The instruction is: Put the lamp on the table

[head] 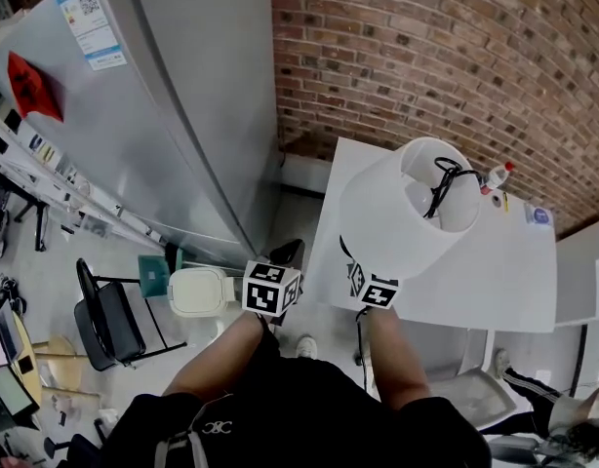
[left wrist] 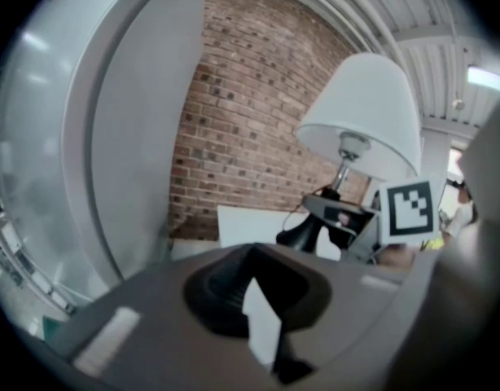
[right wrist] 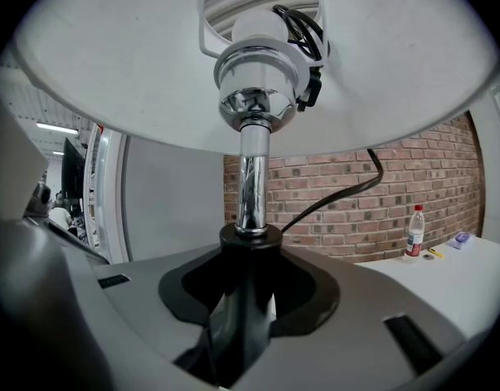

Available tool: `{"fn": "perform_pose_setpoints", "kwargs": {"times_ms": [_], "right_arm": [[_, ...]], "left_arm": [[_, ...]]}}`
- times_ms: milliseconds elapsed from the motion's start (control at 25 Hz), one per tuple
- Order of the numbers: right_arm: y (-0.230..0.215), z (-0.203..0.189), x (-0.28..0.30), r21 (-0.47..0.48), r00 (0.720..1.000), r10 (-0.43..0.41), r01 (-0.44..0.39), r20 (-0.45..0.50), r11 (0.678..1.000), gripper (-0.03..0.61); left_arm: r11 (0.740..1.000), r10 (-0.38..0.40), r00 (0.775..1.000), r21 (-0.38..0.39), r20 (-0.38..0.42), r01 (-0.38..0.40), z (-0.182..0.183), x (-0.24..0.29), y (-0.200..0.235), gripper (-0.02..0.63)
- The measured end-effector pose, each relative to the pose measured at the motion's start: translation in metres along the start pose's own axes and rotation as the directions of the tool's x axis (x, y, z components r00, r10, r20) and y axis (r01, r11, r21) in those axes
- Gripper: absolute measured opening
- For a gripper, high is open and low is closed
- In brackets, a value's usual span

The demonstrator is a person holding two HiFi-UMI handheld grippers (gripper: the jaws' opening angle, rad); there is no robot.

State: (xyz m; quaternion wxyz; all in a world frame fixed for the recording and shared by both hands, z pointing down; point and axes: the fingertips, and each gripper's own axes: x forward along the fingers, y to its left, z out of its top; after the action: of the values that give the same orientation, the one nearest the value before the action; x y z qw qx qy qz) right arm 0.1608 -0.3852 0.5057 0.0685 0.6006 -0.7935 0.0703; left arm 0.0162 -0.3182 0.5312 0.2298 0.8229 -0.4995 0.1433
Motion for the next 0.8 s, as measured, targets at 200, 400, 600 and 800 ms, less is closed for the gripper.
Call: {"fn": "perform_pose_setpoints", "kwargs": {"times_ms": [200,400,600,800], "right_arm": [[0.003,-0.011,0.036,0.008,1.000,-0.024,0.024,-0.004,1.000,0.127],[0.003,-0.024,0.077,0.006,0.999,-0.037,0.037,-0.011,0.999,0.127],[-0.007,-0.033,0.124,-0.003,0.998,-0.060,0.060,-0.020,0.998,0.126],[-0.020,-0.030,0.181,-0.007,0.997,-0.072,0.072,0.014,0.997,0.127]], "left_arm": [[1.000,-0.007,1.000,0.003,-0.014,0.007,0.003,0.009,0.025,0.000],[1.000,-0.025,0.999,0.012,-0.040,0.026,0.008,0.026,0.043,0.000],[0.999,-0.042,0.996,0.028,-0.073,0.044,0.008,0.042,0.053,0.000],[0.998,-0.049,0.994,0.042,-0.099,0.053,0.000,0.069,0.061,0.000]]}}
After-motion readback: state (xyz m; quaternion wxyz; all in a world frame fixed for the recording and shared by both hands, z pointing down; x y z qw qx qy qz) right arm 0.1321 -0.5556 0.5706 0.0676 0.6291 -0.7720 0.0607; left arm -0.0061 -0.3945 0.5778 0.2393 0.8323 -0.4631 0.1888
